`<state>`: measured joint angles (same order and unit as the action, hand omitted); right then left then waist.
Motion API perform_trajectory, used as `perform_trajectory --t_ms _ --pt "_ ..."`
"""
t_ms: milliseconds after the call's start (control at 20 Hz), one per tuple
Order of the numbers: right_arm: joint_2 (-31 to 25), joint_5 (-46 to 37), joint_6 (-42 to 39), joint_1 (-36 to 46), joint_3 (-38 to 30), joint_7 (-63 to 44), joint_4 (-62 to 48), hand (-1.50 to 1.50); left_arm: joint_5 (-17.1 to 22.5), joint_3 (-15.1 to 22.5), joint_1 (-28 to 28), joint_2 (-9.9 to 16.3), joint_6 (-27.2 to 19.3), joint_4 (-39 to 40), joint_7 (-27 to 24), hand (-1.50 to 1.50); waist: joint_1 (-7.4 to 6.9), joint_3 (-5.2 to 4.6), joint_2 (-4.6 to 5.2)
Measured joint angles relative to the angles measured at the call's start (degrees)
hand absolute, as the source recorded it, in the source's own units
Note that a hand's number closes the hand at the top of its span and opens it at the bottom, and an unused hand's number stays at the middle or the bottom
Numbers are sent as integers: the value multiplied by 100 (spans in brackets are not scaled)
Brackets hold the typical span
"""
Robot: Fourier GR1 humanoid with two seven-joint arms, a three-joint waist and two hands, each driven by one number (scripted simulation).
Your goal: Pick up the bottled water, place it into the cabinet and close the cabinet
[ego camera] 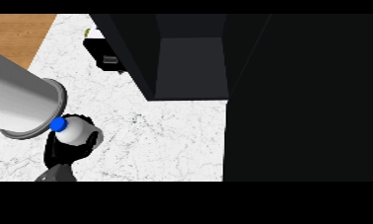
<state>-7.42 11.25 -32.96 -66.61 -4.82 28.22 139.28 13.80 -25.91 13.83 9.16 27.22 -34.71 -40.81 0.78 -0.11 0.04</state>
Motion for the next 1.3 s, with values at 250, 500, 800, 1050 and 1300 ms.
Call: perform_trajectory --t_ms 250,500,800,1050,1300 --pt "-112 39 -13 52 -156 -25 -10 -150 -109 309 106 -489 -472 -302 -240 150 -19 5 -5" --pt "-40 34 -8 129 -51 -41 -28 -150 24 880 220 -787 -885 -628 -318 150 -23 7 -19" --pt "2 32 21 163 -77 -45 -40 -150 391 1873 15 -885 -1354 -1591 -33 150 -57 12 -38" --pt "-59 62 32 198 -195 -43 -36 -150 709 2738 -84 -906 -1917 -2656 546 150 -86 13 -45" --pt "-65 72 65 302 -170 -87 -45 -150 947 3851 -311 -912 -2800 -3849 1052 150 -98 12 -44"
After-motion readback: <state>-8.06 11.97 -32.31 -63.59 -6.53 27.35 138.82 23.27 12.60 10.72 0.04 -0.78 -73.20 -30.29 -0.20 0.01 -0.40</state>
